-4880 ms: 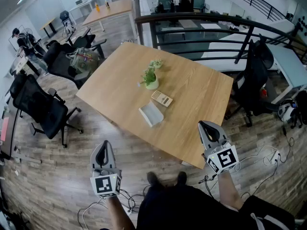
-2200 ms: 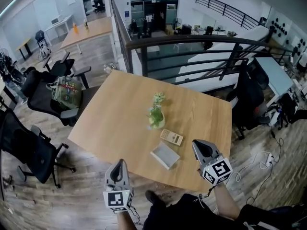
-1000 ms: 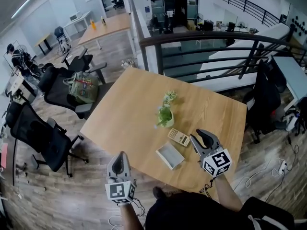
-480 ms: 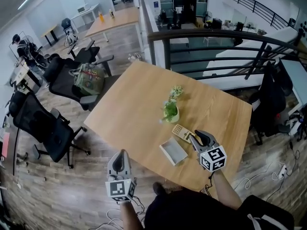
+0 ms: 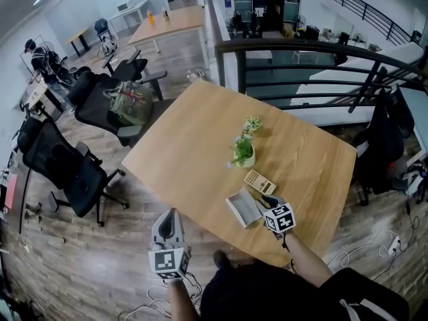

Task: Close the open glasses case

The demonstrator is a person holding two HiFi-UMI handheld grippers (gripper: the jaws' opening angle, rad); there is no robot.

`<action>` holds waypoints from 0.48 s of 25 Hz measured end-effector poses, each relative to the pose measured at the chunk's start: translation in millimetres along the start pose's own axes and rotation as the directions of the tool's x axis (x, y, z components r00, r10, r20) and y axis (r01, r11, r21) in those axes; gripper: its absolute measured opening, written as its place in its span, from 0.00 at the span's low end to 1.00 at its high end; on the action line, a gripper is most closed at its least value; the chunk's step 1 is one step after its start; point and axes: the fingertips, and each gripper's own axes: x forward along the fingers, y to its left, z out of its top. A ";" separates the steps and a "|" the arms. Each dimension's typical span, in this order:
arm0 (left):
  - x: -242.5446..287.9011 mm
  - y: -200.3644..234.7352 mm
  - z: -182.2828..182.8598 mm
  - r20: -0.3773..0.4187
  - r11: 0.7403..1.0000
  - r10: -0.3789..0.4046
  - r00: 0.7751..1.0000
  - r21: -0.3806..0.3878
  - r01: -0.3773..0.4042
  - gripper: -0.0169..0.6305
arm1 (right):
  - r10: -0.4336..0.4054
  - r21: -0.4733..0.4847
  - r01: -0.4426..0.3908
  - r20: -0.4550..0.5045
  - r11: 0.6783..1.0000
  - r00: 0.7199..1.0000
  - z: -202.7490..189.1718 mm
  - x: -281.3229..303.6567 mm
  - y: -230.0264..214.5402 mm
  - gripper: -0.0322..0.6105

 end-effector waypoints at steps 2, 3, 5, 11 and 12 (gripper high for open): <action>-1.6 -2.8 -2.6 -0.009 1.000 -0.004 1.000 0.006 0.004 0.03 | 0.008 0.011 -0.007 -0.062 1.000 0.998 -20.3 14.0 1.8 0.24; -2.6 -3.8 -3.2 -0.012 1.000 -0.003 1.000 0.008 0.004 0.03 | 0.009 0.014 -0.007 -0.091 1.000 0.996 -29.9 19.3 1.8 0.24; -4.2 -3.8 -3.8 -0.015 1.000 0.000 1.000 0.011 0.000 0.03 | 0.003 0.020 0.000 -0.148 1.000 0.989 -48.8 27.9 -0.1 0.23; -9.1 4.1 -2.7 -0.013 1.000 0.022 1.000 0.007 -0.022 0.03 | -0.030 0.046 0.042 -0.225 0.998 0.974 -73.9 39.2 -8.7 0.17; -10.1 4.9 -3.4 -0.015 1.000 0.025 1.000 0.007 -0.025 0.03 | -0.034 0.043 0.045 -0.228 0.998 0.973 -74.2 39.4 -9.3 0.16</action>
